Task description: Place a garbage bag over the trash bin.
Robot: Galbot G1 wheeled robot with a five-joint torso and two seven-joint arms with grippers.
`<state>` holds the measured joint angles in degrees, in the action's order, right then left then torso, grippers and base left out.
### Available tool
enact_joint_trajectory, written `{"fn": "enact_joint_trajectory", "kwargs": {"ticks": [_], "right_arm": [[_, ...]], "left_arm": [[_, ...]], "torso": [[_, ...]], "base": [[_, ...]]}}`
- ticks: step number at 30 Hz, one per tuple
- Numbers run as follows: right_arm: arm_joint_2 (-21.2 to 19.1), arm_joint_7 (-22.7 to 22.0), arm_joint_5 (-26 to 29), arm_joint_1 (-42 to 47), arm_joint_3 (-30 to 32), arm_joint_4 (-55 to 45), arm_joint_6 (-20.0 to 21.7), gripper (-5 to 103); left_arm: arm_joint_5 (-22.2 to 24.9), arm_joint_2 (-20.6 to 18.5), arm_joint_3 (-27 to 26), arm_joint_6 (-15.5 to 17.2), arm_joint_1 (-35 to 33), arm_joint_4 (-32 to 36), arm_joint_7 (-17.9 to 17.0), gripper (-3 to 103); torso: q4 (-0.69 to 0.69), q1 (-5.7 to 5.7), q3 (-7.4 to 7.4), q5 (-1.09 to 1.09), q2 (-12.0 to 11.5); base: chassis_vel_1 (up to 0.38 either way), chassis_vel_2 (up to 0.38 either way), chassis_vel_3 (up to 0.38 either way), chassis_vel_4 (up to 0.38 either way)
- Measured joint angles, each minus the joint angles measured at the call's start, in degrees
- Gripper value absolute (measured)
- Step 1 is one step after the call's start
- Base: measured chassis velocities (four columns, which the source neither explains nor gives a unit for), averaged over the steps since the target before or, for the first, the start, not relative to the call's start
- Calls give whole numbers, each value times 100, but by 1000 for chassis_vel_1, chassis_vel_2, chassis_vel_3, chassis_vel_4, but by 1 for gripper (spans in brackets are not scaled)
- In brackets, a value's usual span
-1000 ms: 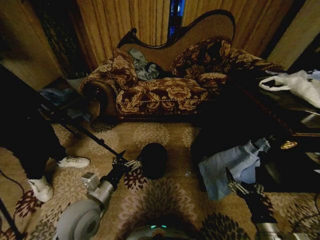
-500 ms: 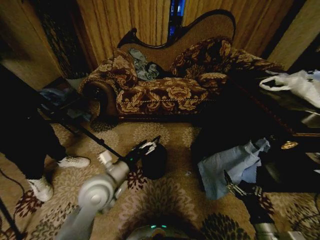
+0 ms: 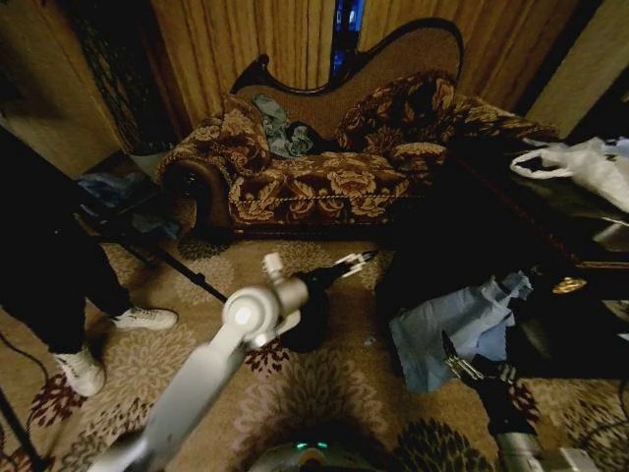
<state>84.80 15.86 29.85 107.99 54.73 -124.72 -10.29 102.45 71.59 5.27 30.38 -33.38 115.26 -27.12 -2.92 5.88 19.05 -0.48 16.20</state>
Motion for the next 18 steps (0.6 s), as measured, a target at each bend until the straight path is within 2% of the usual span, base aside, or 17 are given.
{"fn": "enact_joint_trajectory", "kwargs": {"ticks": [2, 4, 7, 9, 10, 12, 14, 18], "right_arm": [[-1, -3, 14, -9, 32, 51, 0, 100], [-3, -5, 20, -11, 41, 61, 0, 100], [-10, -14, 54, -34, 85, 119, -5, 100], [-11, -16, 61, -38, 95, 131, -7, 100], [-13, -22, 79, -48, 105, 148, -12, 100], [-15, -23, 84, -51, 107, 153, -13, 100], [-45, -27, 102, -63, 119, 197, -21, 100], [-66, -31, 109, -78, 123, 237, -33, 100]], "left_arm": [[83, 262, 231, 55, 307, -375, 94, 100], [98, 337, 279, 68, 370, -454, 119, 100], [132, 755, 561, 136, 618, -837, 184, 100], [131, 844, 625, 140, 647, -895, 185, 100], [122, 1070, 784, 149, 700, -1026, 181, 100], [116, 1159, 855, 149, 713, -1064, 174, 100], [98, 1472, 1063, 156, 756, -1196, 138, 100], [89, 1654, 1183, 157, 773, -1290, 97, 100]], "torso": [[0, 0, 0, 0, 0], [0, 0, 0, 1, 0], [0, 0, 0, 0, 0], [1, 0, 0, 0, 0], [1, 0, 0, 0, 0], [1, 0, 0, 1, 0], [0, 0, 0, 1, 0], [0, 0, -1, 1, 0]], "base": [[0, 0, 0, 0], [0, 0, 0, 0], [0, 0, 0, 0], [0, 0, 0, 0], [0, 0, 0, 0], [0, 0, 0, 0], [0, 0, 0, 0], [0, 0, 0, 0]]}}
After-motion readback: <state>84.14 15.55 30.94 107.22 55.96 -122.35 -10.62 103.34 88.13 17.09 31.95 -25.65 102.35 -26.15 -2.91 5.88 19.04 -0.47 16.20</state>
